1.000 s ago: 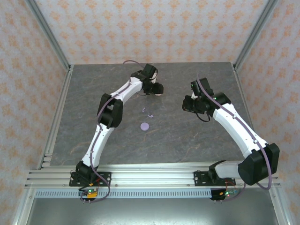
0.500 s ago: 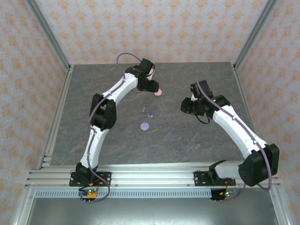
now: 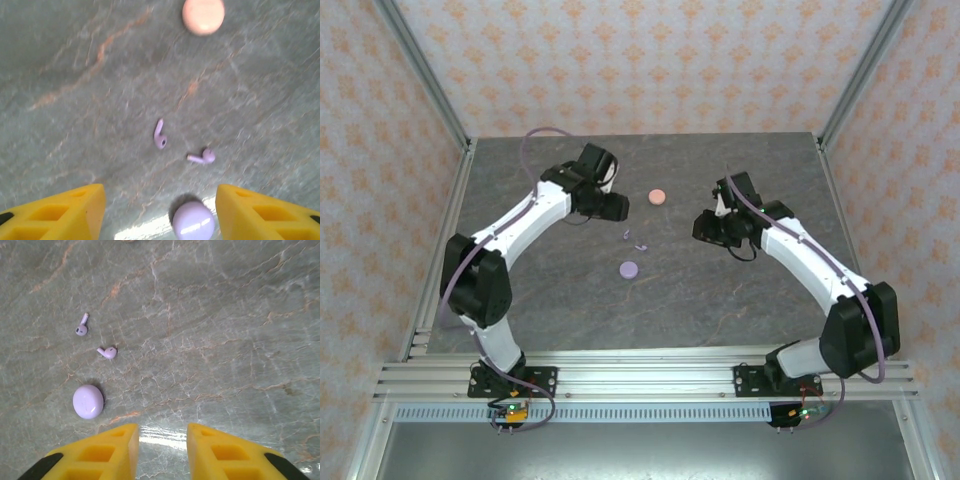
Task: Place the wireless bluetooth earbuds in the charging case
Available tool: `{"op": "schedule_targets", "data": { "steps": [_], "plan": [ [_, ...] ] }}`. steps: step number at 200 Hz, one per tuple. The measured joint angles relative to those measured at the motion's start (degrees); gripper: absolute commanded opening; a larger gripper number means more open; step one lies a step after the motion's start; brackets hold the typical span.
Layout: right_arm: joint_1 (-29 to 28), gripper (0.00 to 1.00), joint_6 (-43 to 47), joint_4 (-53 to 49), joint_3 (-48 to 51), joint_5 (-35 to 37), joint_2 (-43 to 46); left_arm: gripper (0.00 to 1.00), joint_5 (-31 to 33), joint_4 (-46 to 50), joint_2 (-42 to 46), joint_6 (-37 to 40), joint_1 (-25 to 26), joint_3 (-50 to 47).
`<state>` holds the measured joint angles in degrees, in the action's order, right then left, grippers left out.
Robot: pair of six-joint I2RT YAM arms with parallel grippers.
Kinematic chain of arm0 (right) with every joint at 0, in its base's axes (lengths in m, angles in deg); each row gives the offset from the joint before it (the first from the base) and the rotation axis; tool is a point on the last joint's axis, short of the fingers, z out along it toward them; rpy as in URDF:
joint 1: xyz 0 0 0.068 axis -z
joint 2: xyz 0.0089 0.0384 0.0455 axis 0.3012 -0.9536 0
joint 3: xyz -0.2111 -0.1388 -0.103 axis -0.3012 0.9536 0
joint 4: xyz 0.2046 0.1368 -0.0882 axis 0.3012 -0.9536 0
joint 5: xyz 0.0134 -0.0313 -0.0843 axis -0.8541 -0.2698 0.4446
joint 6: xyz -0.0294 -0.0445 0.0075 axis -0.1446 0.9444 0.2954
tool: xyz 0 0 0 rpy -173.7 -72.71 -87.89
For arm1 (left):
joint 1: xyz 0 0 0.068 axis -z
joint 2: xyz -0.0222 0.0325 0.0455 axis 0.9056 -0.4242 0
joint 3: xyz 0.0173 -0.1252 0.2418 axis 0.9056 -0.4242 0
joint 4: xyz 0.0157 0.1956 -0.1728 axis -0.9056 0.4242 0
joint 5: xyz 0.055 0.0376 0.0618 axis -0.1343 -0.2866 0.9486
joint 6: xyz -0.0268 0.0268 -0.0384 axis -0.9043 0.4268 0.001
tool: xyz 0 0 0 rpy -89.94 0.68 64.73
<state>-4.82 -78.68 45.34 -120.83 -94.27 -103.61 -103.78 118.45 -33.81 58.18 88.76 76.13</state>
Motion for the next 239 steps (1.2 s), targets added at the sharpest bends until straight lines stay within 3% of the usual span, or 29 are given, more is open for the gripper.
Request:
{"op": "schedule_targets", "data": {
  "steps": [43,77,140,239],
  "plan": [
    [-1.1,0.32,0.6,1.3,0.4,-3.0,-3.9,0.54,0.0,-2.4,3.6,-2.8,0.0,-10.3],
    [-5.9,0.31,0.8,2.4,0.4,-4.1,-9.1,0.50,-0.4,-4.9,3.6,-5.2,0.0,-14.7],
    [-12.0,0.19,-1.0,7.2,-0.1,-7.0,-16.4,0.33,-2.2,-9.0,-1.2,-7.6,0.3,-15.9],
    [-15.3,0.16,-4.2,12.3,-1.6,-9.1,-23.0,0.20,-3.3,-10.5,-6.2,-8.6,4.0,-16.2]
  ]
}}
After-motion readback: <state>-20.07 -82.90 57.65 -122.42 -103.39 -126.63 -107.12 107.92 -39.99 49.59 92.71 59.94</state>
